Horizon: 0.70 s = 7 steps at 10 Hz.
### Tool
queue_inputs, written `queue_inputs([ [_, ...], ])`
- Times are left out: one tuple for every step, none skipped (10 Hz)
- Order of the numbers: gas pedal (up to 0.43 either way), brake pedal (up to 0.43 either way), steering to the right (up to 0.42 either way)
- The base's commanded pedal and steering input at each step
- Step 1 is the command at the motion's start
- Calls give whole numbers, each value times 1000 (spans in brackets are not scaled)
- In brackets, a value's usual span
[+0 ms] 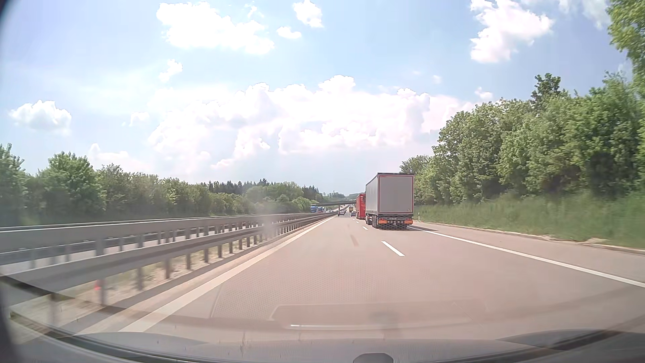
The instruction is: Follow the waypoints while adhering to traffic rules and regulations
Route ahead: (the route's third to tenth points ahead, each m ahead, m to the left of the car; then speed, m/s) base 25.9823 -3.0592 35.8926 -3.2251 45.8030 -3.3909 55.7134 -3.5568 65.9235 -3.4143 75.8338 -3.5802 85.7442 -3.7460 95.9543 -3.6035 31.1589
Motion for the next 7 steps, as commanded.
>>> queue_inputs([
  [220,0,-3],
  [220,0,-2],
  [209,0,-2],
  [209,0,-2],
  [197,0,-2],
  [197,0,0],
  [197,0,1],
])
